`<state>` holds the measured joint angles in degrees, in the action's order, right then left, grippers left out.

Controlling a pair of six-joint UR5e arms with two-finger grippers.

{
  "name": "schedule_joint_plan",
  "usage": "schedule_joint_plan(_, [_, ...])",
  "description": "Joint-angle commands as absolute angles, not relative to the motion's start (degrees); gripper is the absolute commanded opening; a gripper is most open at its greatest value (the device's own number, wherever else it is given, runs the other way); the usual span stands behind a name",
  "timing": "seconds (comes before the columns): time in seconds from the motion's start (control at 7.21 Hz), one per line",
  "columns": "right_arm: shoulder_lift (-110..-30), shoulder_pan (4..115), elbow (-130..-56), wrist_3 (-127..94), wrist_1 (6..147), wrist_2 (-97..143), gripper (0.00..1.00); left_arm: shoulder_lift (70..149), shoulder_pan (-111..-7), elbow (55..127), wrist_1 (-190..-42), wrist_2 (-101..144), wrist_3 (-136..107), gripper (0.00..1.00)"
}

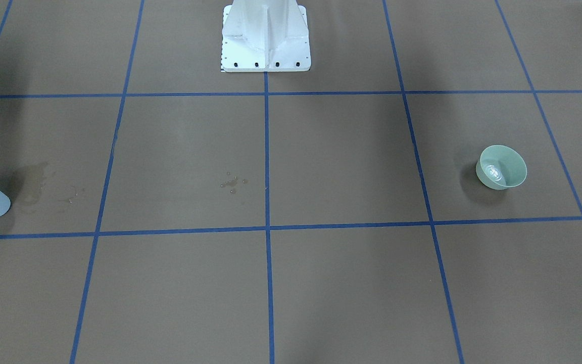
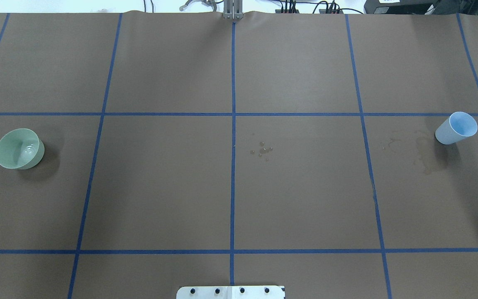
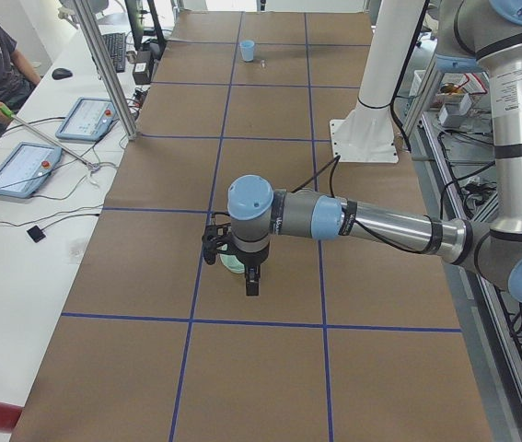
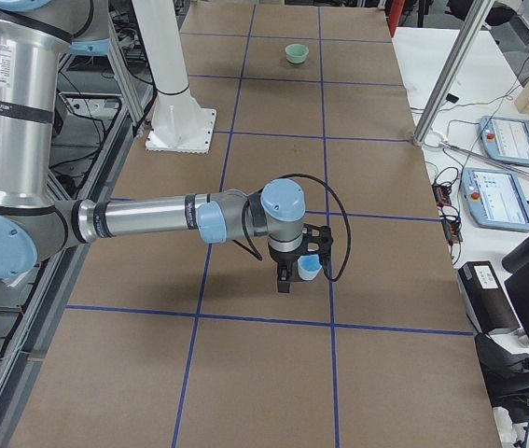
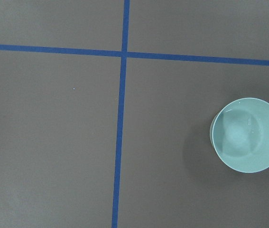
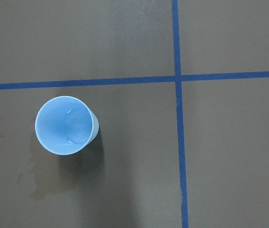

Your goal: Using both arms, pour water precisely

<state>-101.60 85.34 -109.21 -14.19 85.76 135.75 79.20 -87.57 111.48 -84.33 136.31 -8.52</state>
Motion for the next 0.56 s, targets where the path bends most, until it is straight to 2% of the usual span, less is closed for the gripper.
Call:
schedule_joint_plan(0.0, [-102.30,85.34,-110.65,-14.24,85.69,135.88,0.99,78.75,-87.63,111.53,-84.72,135.97,-8.53,1.00])
schedule_joint_plan(0.42, [-102.22,85.25,-110.30,-14.33,85.17,135.88,0.99,78.58,-87.63,112.49,-84.73,136.58,-8.53,1.00])
